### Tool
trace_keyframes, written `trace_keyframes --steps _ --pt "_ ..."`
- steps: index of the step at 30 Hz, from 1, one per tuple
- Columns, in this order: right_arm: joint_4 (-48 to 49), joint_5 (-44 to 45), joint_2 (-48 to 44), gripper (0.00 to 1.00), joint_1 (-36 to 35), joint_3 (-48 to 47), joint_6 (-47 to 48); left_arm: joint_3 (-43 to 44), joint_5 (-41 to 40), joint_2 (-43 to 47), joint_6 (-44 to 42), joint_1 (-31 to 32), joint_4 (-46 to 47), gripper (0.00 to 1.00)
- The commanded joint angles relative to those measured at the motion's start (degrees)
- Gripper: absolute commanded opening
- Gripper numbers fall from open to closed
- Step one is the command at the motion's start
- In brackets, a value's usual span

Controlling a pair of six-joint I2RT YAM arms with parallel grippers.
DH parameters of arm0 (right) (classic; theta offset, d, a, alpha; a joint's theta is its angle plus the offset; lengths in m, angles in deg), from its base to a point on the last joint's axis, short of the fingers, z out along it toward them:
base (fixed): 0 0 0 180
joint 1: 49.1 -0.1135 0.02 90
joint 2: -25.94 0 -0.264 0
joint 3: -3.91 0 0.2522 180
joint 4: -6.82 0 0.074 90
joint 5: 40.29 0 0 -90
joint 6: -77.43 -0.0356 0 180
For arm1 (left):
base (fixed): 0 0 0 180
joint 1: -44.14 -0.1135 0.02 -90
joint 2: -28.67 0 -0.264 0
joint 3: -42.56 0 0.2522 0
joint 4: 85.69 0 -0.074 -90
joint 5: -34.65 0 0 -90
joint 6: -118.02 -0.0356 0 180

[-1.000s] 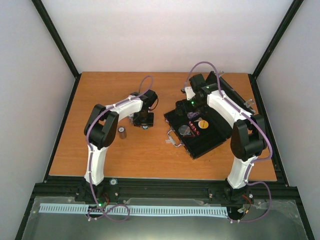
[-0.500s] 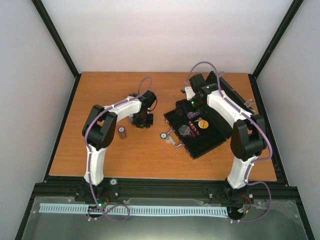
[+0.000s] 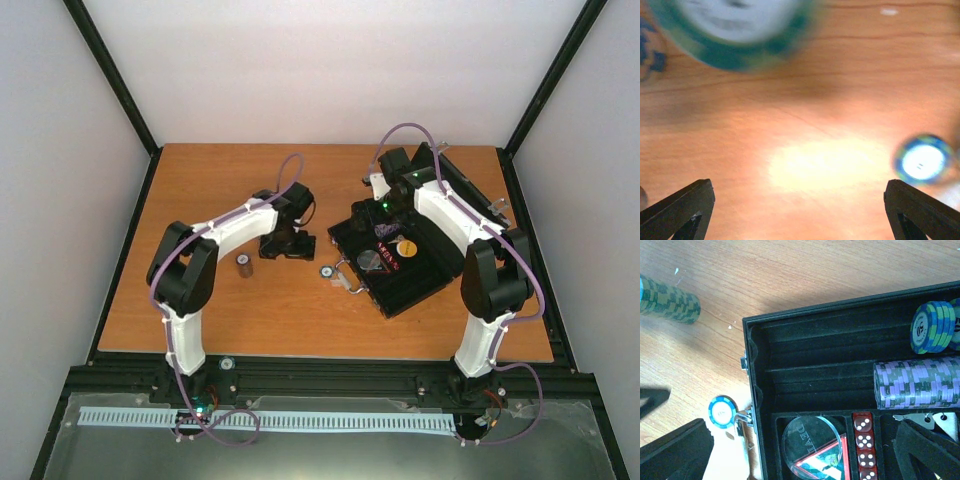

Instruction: Pack up texas hold em set

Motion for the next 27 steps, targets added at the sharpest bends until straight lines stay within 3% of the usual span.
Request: trace_keyframes --steps 1,6,12,23,27 --pt "0.5 1.2 -1.3 1.00 0.2 -0.5 0.4 2.3 -0.2 4.9 -5.3 6.8 -0.6 0.99" --pt "0.3 0.8 -1.0 1.00 0.9 -1.4 -0.1 -0.3 6.0 5.4 -16.1 8.1 3.3 1.00" --pt "0.5 -2.0 -1.1 1.00 3.2 -1.3 -1.0 -4.3 5.4 4.4 -26.5 8.1 7.8 1.00" --pt "0.7 -2.7 0.6 1.00 4.3 -1.6 -0.9 10.4 6.7 -7.9 -35.3 8.1 0.2 0.96" --pt "0.7 -2.6 0.9 1.00 4.6 -1.5 -0.9 11.2 7.6 -9.3 -35.5 8.1 -0.7 0.92"
